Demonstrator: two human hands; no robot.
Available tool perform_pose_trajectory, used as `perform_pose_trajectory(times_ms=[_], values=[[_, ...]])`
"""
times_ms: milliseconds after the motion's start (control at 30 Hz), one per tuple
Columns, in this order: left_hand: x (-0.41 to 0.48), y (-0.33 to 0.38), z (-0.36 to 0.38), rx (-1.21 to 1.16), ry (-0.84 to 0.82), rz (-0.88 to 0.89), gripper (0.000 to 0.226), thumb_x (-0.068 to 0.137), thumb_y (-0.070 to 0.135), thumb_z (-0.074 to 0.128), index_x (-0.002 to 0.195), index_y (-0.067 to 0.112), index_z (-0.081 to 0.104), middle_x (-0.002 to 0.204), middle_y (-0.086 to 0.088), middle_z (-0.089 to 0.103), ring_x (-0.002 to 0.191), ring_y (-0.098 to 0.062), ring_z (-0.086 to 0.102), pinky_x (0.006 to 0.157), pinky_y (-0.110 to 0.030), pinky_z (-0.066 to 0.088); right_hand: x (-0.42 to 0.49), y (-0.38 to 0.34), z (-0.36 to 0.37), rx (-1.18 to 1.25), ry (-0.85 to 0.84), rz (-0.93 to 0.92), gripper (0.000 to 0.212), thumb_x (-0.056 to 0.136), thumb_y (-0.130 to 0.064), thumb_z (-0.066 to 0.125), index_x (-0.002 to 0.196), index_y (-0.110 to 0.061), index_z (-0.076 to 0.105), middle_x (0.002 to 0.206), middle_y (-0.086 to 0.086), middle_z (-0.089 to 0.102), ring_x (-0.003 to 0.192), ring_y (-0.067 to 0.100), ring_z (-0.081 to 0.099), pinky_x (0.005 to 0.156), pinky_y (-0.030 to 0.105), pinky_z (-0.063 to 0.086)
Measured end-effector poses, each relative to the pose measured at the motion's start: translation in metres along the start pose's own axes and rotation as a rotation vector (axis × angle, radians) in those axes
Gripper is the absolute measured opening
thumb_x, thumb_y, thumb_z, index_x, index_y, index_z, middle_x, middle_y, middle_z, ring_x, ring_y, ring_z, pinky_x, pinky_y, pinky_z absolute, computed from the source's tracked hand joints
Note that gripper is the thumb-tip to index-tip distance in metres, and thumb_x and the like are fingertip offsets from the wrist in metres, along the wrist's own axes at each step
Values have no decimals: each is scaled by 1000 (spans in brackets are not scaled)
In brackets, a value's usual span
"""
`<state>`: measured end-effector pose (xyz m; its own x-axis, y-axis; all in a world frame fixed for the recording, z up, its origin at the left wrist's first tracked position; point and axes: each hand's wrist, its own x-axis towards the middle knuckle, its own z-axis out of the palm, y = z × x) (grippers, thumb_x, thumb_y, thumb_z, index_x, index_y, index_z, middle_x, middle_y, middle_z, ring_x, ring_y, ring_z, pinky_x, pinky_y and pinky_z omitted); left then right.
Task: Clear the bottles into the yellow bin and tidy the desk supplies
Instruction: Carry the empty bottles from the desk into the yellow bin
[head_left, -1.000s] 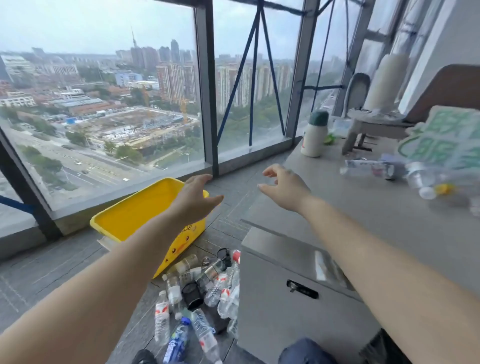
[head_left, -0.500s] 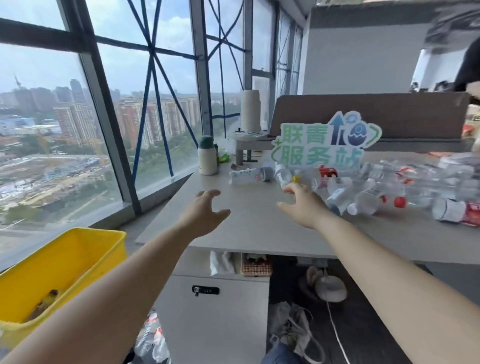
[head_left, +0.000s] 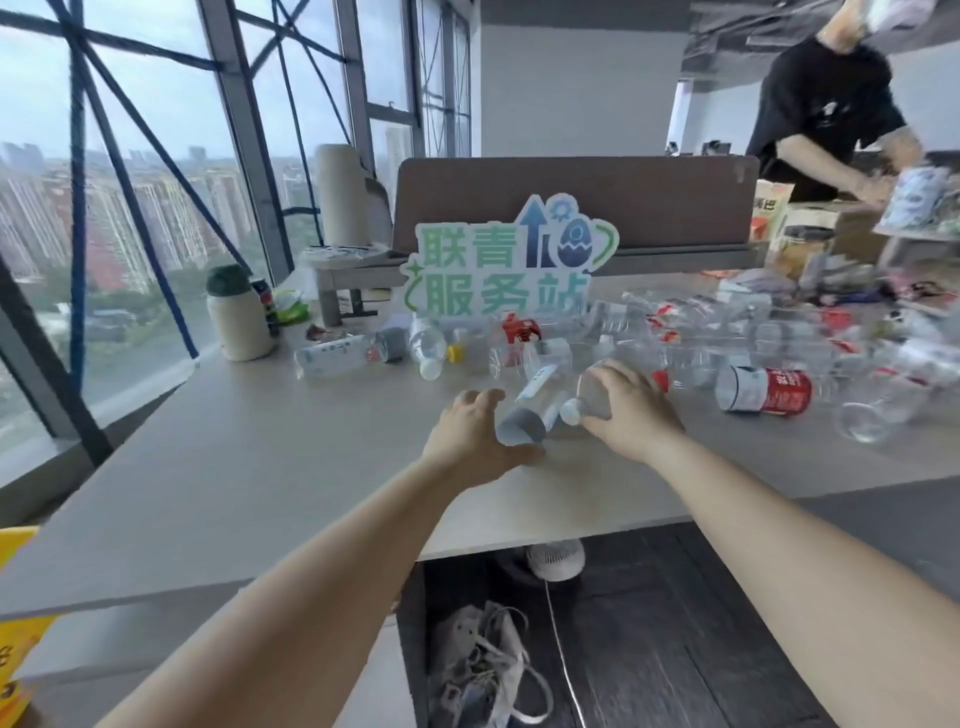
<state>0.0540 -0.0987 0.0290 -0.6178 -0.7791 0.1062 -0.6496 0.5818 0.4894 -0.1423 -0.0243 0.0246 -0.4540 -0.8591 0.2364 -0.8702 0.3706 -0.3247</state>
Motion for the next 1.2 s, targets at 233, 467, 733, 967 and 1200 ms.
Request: perform_pose_trajectory(times_ms=[233, 467, 733, 967, 1200], values=[[34, 1, 29, 0, -38, -89, 78, 74, 47, 73, 137, 25, 32, 134, -4, 39, 116, -26, 50, 89, -39, 48, 27, 22, 15, -123, -104, -20, 78, 86, -35, 59, 150, -30, 16, 160, -6, 9, 148, 24, 1, 116, 38, 15], [13, -29, 5, -117, 141, -75, 68, 71, 34, 76, 129, 24, 43, 129, -4, 45, 114, -25, 49, 90, -36, 46, 11, 2, 11, -122, -99, -46, 68, 78, -20, 65, 139, -30, 36, 137, 4, 29, 123, 30, 29, 100, 34, 33], [-91, -76, -48, -148, 326, -71, 62, 71, 24, 77, 126, 20, 48, 121, -1, 46, 110, -22, 47, 87, -29, 39, -55, -73, 17, -157, -178, -311, 65, 74, -23, 68, 130, -24, 36, 142, -3, 33, 134, 25, 24, 109, 36, 28], [-208, -147, -120, -116, 602, -206, 57, 71, 22, 78, 123, 20, 52, 112, 2, 44, 105, -23, 50, 89, -39, 47, -100, -196, 37, 104, -91, -587, 70, 81, -42, 66, 140, -30, 31, 147, -4, 33, 137, 24, 29, 104, 39, 37], [-328, -230, -190, -57, 906, -345, 59, 71, 17, 80, 123, 20, 53, 114, 3, 45, 103, -17, 47, 88, -39, 49, -133, -360, 57, 541, -19, -805, 71, 75, -47, 74, 134, -24, 42, 135, 0, 48, 122, 22, 46, 98, 37, 42]])
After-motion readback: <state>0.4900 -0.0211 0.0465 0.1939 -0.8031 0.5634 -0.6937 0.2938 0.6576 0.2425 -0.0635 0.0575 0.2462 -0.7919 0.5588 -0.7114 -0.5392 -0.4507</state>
